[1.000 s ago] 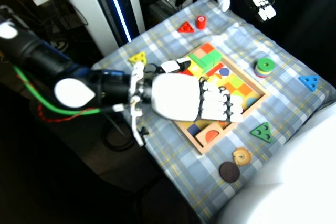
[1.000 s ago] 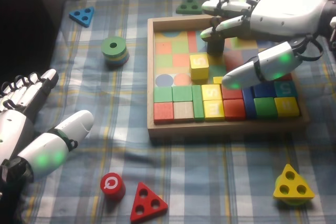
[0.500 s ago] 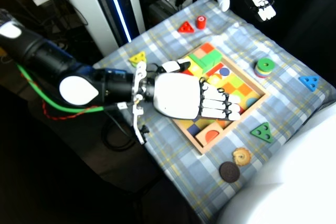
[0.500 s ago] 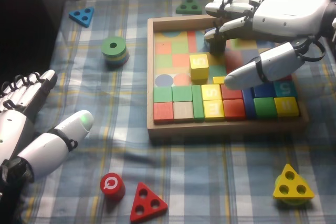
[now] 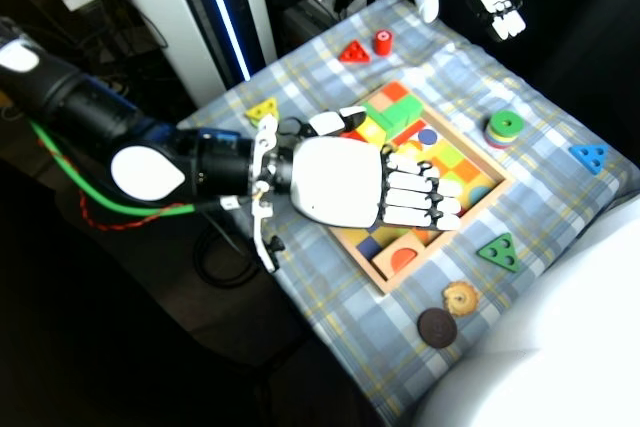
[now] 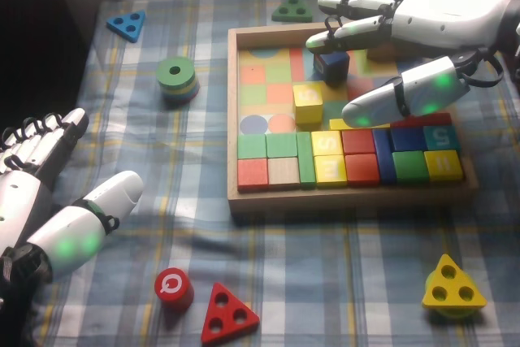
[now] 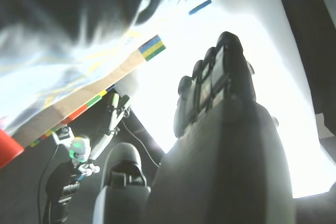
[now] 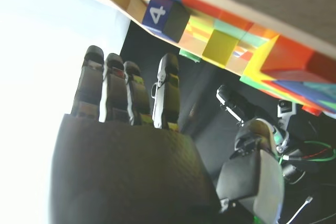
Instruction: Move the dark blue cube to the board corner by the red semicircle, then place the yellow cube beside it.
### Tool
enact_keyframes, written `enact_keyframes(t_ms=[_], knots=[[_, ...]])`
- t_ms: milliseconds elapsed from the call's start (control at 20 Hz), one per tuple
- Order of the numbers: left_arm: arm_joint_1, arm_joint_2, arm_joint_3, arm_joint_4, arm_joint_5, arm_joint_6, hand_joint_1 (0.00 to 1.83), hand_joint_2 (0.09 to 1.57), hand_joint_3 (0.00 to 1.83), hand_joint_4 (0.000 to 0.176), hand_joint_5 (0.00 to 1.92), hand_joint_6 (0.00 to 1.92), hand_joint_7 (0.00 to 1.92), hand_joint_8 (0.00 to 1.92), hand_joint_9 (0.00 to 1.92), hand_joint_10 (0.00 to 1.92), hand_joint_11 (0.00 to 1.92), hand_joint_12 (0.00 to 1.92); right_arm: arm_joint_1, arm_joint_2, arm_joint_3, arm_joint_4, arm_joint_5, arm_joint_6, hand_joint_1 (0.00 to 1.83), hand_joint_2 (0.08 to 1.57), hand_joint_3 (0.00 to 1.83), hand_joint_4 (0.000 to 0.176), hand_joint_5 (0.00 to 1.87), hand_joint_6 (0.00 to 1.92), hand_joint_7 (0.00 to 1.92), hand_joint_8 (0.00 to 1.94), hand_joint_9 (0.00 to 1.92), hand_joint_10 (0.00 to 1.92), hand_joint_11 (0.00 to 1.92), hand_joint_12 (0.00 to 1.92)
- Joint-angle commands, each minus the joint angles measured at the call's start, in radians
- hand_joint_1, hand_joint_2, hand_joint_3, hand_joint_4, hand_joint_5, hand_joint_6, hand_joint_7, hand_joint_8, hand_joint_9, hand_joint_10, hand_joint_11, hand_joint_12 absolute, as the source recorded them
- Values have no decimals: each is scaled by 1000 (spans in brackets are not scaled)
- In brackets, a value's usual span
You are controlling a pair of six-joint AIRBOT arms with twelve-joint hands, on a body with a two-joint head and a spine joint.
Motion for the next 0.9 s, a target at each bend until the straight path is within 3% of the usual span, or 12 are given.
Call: enact_keyframes(t_ms=[0, 50, 150, 200, 300, 400, 550, 600, 650, 700, 800, 850], knots=[[-4, -5, 3, 44, -108, -6, 0, 1125, 2, 47, 133, 4, 62, 0, 16, 3, 0, 0, 8, 1, 4, 46, 104, 4, 0, 833, 0, 172, 293, 0, 0, 0, 0, 0, 0, 0], [-4, -5, 3, 44, -108, -6, 0, 1133, 6, 43, 131, 3, 64, 2, 14, 2, 0, 0, 8, 1, 7, 46, 104, 4, 0, 839, 0, 175, 277, 0, 0, 0, 0, 0, 0, 0], [-5, -5, 2, 45, -108, -6, 0, 1131, 4, 41, 145, 8, 69, 3, 19, 3, 0, 0, 8, 1, 18, 48, 96, 4, 0, 825, 0, 148, 289, 6, 0, 0, 0, 0, 0, 0], [-5, -5, 1, 45, -108, -6, 0, 1132, 4, 33, 136, 3, 63, 1, 11, 0, 0, 0, 8, 0, 22, 49, 92, 4, 0, 803, 0, 144, 304, 12, 0, 0, 0, 0, 0, 0], [-5, -5, -2, 48, -109, -6, 0, 1137, 6, 33, 145, 6, 67, 2, 14, 2, 0, 0, 8, -5, 38, 51, 75, -4, 0, 797, 0, 142, 328, 18, 0, 0, 0, 0, 0, 0], [-5, -5, -1, 48, -108, -6, 0, 1122, 0, 49, 142, 4, 79, 6, 17, 3, 0, 0, 8, -9, 47, 51, 66, -4, 0, 790, 0, 168, 322, 13, 0, 0, 0, 0, 0, 0], [-5, -5, -1, 48, -108, -6, 0, 1131, 3, 52, 137, 1, 76, 3, 18, 3, 0, 0, -1, -9, 47, 43, 52, -4, 0, 770, 0, 162, 343, 15, 0, 0, 0, 0, 0, 0], [-5, -5, -1, 48, -108, -6, 0, 1131, 3, 50, 131, 0, 64, 0, 5, 0, 0, 0, -5, -9, 45, 36, 46, -4, 0, 781, 0, 150, 349, 15, 0, 0, 0, 0, 0, 0], [-5, -5, -1, 47, -108, -6, 0, 1127, 1, 58, 130, 0, 68, 3, 5, 1, 0, 0, -8, -9, 43, 32, 43, -4, 0, 805, 0, 127, 358, 16, 0, 0, 0, 0, 0, 0], [-5, -5, -1, 47, -108, -6, 0, 1126, 0, 53, 134, 2, 72, 4, 8, 2, 0, 0, -9, -9, 39, 25, 41, -3, 0, 810, 0, 105, 362, 16, 0, 0, 0, 0, 0, 0], [-5, -5, -1, 47, -108, -6, 0, 1116, 0, 74, 120, 0, 66, 1, 0, 0, 0, 0, -9, -8, 36, 11, 36, 1, 0, 816, 0, 56, 382, 19, 0, 0, 0, 0, 0, 0], [-5, -5, -1, 47, -108, -6, 0, 1118, 0, 76, 118, 0, 65, 1, 0, 0, 0, 0, -8, -7, 34, 5, 32, 3, 0, 829, 0, 37, 393, 21, 0, 0, 0, 0, 0, 0]])
